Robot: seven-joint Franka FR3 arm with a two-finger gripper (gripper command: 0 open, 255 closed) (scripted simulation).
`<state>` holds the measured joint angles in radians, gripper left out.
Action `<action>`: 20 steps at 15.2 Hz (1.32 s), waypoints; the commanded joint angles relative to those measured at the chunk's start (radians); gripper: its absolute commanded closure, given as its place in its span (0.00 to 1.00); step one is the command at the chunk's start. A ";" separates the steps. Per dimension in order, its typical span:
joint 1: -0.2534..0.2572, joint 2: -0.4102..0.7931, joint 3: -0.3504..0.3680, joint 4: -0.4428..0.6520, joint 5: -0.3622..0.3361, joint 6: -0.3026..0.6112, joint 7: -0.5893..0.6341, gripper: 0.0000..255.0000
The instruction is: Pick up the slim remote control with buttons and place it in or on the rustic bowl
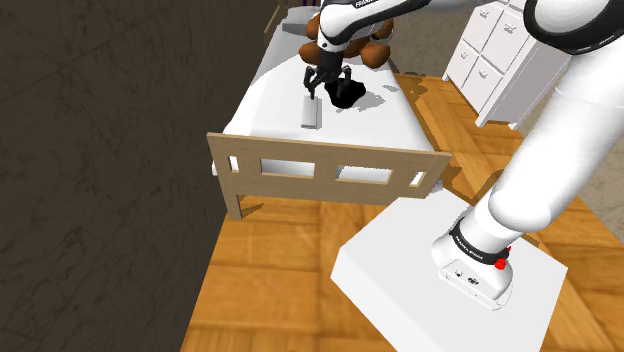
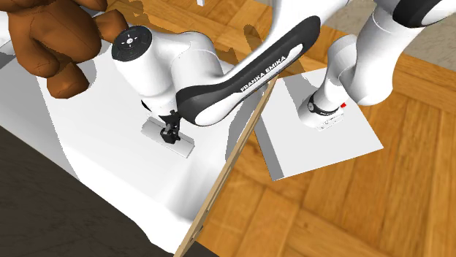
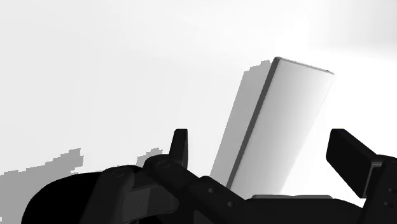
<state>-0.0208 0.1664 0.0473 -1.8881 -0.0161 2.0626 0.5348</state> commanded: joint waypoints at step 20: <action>0.009 0.338 -0.019 0.268 -0.023 0.059 0.083 0.00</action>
<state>-0.0116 0.5048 0.0281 -1.6201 -0.0395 2.1214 0.6179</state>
